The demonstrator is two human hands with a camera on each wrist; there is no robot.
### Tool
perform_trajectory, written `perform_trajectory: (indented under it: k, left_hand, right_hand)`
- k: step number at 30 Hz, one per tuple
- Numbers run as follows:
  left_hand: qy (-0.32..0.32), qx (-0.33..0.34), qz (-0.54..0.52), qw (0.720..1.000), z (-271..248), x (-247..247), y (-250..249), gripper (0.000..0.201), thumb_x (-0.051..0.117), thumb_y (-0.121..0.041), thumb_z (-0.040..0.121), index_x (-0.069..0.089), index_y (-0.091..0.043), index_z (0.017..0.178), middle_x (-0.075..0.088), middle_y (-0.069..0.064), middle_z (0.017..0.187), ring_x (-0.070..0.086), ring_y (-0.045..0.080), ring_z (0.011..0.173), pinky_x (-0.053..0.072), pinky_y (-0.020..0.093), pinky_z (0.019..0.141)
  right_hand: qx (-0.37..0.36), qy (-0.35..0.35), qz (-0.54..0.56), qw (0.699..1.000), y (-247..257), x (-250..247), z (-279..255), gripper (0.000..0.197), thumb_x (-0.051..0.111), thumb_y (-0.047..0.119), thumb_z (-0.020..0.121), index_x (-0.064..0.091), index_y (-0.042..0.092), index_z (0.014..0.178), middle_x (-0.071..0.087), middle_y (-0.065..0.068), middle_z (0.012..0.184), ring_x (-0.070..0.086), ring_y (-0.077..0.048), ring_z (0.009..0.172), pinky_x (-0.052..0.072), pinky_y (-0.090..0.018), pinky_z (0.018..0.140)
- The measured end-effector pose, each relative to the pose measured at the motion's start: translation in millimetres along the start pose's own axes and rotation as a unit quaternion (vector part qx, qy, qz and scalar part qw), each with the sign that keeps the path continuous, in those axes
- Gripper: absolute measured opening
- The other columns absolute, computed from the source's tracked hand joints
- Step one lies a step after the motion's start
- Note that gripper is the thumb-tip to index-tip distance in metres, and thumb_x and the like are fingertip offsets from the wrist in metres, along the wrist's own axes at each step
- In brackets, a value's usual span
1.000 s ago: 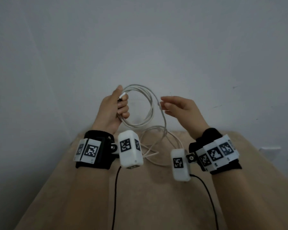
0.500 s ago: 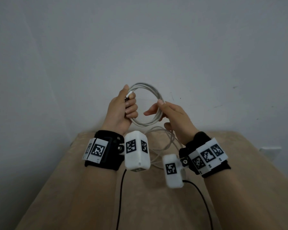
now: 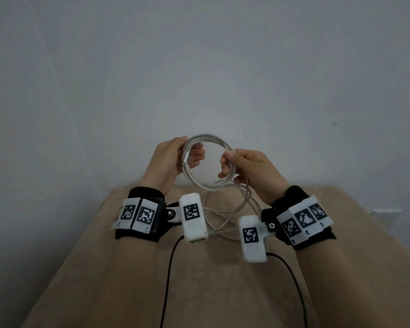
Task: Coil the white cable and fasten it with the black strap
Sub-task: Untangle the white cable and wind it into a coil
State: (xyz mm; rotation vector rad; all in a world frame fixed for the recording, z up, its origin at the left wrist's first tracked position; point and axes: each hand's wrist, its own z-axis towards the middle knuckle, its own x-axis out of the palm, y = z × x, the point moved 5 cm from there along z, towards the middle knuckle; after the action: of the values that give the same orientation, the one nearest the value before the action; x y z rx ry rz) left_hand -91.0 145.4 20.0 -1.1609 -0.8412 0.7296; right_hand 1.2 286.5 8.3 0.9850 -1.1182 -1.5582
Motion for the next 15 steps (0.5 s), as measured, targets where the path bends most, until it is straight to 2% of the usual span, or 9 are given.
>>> perform_trajectory:
  k: [1,3,7,9,11,15]
  left_hand:
    - [0.006,0.014,0.039,0.999,-0.4,1.0,-3.1,0.035,0.040,-0.020,0.099,0.068,-0.001,0.088,0.071,0.013,0.079,0.069,0.023,0.076,0.054,0.036,0.084]
    - [0.025,0.035,0.130,0.991,-1.8,5.2,-9.0,0.036,0.042,-0.025,0.099,0.070,-0.005,0.090,0.071,0.011,0.083,0.067,0.019,0.073,0.054,0.031,0.079]
    - [0.049,0.091,0.312,0.944,-3.9,14.7,-11.6,0.037,0.051,-0.034,0.095,0.073,-0.009,0.077,0.061,-0.001,0.064,0.053,0.012,0.051,0.048,0.024,0.056]
    - [0.083,0.075,0.347,0.931,-4.6,20.8,-5.1,0.042,0.052,-0.038,0.094,0.071,-0.007,0.074,0.058,-0.004,0.057,0.048,0.009,0.044,0.042,0.023,0.052]
    - [0.111,0.051,0.371,0.920,-4.7,26.0,1.1,0.047,0.052,-0.044,0.092,0.066,-0.004,0.072,0.053,-0.005,0.055,0.045,0.008,0.044,0.039,0.023,0.050]
    - [0.108,0.050,0.416,0.902,-2.3,28.2,5.5,0.045,0.056,-0.052,0.087,0.060,-0.011,0.068,0.052,-0.008,0.058,0.047,0.008,0.058,0.036,0.024,0.057]
  right_hand:
    - [0.007,0.010,-0.029,1.000,-0.4,0.7,-0.7,0.029,0.047,0.026,0.098,0.063,0.015,0.078,0.062,0.005,0.062,0.061,-0.015,0.068,0.034,-0.020,0.053]
    - [0.014,0.037,-0.086,0.995,-0.4,4.1,-2.2,0.029,0.048,0.028,0.098,0.065,0.014,0.079,0.062,0.005,0.063,0.057,-0.014,0.065,0.032,-0.021,0.053]
    - [0.028,0.081,-0.135,0.987,2.1,10.6,-3.9,0.028,0.050,0.027,0.097,0.069,0.010,0.085,0.061,0.002,0.062,0.051,-0.006,0.053,0.032,-0.012,0.046]
    - [0.032,0.093,-0.152,0.983,3.1,11.7,-4.5,0.028,0.051,0.025,0.097,0.070,0.006,0.087,0.059,-0.001,0.060,0.050,-0.002,0.047,0.035,-0.009,0.046]
    - [0.034,0.102,-0.164,0.981,3.5,12.6,-5.9,0.029,0.051,0.024,0.097,0.070,0.002,0.089,0.059,-0.002,0.059,0.051,-0.001,0.046,0.037,-0.008,0.048]
    - [0.038,0.102,-0.159,0.981,2.2,12.6,-5.8,0.032,0.051,0.020,0.097,0.068,-0.006,0.095,0.058,-0.004,0.060,0.049,0.001,0.042,0.035,-0.005,0.046]
